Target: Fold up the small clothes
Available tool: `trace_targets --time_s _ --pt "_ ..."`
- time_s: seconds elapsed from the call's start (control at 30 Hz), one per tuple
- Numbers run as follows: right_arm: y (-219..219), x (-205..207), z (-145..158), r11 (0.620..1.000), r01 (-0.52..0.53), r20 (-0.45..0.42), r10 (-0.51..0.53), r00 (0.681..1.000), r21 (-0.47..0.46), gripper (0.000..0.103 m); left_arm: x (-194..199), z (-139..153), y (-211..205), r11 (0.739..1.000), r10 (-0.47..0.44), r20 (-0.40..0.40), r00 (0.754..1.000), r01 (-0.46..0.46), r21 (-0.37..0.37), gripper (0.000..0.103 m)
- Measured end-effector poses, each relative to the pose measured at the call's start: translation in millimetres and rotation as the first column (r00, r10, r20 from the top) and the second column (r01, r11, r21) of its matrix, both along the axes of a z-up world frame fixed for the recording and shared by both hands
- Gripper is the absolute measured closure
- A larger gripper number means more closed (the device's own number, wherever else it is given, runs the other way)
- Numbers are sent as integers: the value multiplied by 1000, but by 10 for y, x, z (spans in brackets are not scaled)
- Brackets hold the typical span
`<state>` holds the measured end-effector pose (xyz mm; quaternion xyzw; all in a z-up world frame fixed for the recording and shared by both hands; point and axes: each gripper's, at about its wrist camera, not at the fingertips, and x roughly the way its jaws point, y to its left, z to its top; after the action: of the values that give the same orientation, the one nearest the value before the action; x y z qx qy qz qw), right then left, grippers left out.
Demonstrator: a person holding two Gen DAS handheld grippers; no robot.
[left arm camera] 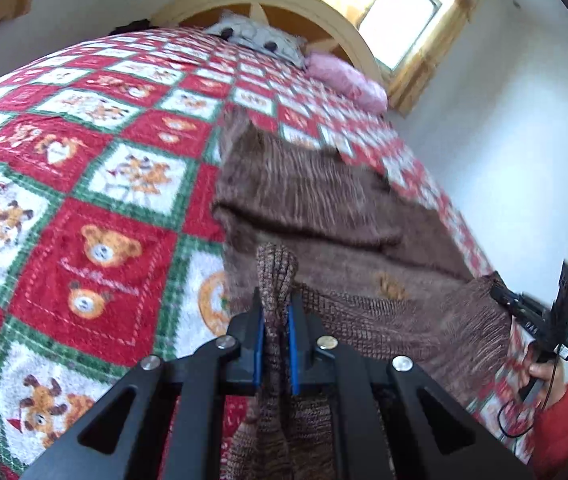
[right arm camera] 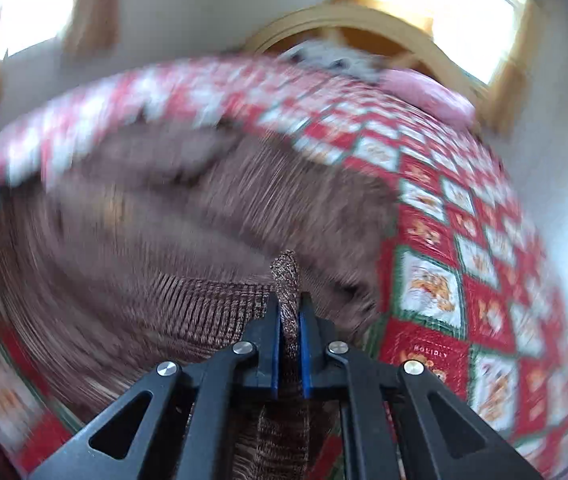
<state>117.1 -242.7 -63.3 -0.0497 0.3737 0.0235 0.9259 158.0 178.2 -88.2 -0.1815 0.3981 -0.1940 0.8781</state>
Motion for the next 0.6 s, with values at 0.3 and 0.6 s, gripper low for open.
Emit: trace_targets --time_s 0.3,0.6 --pt "-344 196 -371 961 206 -50 -200 979 187 96 244 -144 -167 995 26 -39 999 -22 99 93" --pt "-241 97 -309 964 194 -14 -195 981 183 96 191 -52 -251 987 9 22 1000 -12 162 92"
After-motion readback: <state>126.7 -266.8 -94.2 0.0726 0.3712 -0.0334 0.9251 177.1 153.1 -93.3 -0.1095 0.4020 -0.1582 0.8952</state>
